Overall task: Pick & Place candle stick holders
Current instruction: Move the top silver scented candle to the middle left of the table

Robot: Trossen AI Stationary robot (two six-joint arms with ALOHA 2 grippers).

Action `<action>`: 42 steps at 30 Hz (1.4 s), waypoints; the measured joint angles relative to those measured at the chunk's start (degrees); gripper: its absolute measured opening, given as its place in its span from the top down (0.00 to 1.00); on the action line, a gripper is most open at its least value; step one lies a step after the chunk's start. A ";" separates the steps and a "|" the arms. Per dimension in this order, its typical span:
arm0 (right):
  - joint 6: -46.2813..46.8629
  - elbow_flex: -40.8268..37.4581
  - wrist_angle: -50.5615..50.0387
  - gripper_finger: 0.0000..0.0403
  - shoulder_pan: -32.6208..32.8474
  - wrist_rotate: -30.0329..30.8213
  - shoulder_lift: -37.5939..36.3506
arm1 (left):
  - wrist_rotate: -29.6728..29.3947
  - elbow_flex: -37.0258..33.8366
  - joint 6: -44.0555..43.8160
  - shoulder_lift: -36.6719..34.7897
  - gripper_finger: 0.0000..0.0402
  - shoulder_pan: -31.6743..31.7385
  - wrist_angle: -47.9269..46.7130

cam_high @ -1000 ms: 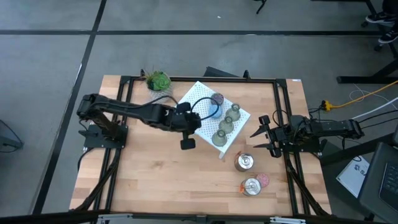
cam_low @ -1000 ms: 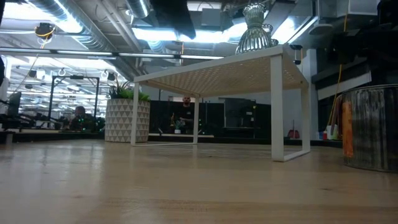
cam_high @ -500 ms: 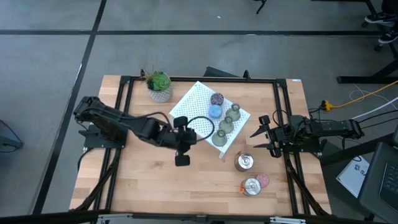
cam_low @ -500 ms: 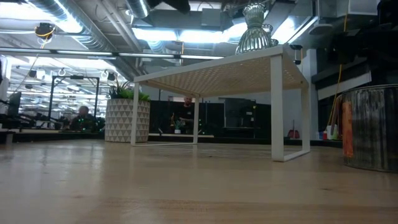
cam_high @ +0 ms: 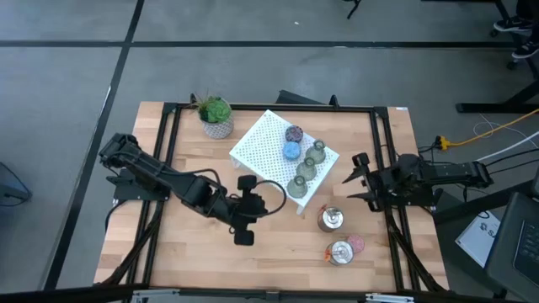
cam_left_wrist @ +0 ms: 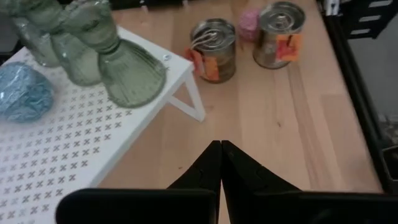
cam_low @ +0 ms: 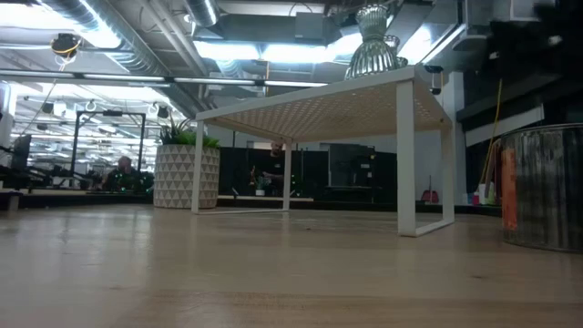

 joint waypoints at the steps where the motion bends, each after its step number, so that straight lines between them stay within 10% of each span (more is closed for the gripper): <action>1: 5.61 0.00 1.57 0.47 0.16 -1.35 -0.02 | -0.06 0.02 0.00 0.16 0.99 -0.32 0.36; 8: 17.23 1.11 10.05 0.47 0.17 3.18 0.33 | -0.36 0.04 0.05 0.42 0.99 -1.97 0.13; 19: 21.98 19.47 -32.36 0.47 2.37 -0.05 15.21 | -3.45 0.04 1.09 0.42 1.00 -2.52 -3.71; 31: 26.11 20.41 -33.50 0.47 11.31 -1.66 36.32 | 3.12 0.04 4.34 -0.13 1.00 2.30 -8.30; 42: 25.58 20.41 -32.12 0.47 14.64 2.35 35.50 | 5.89 -0.07 6.25 -4.56 1.00 7.23 -7.17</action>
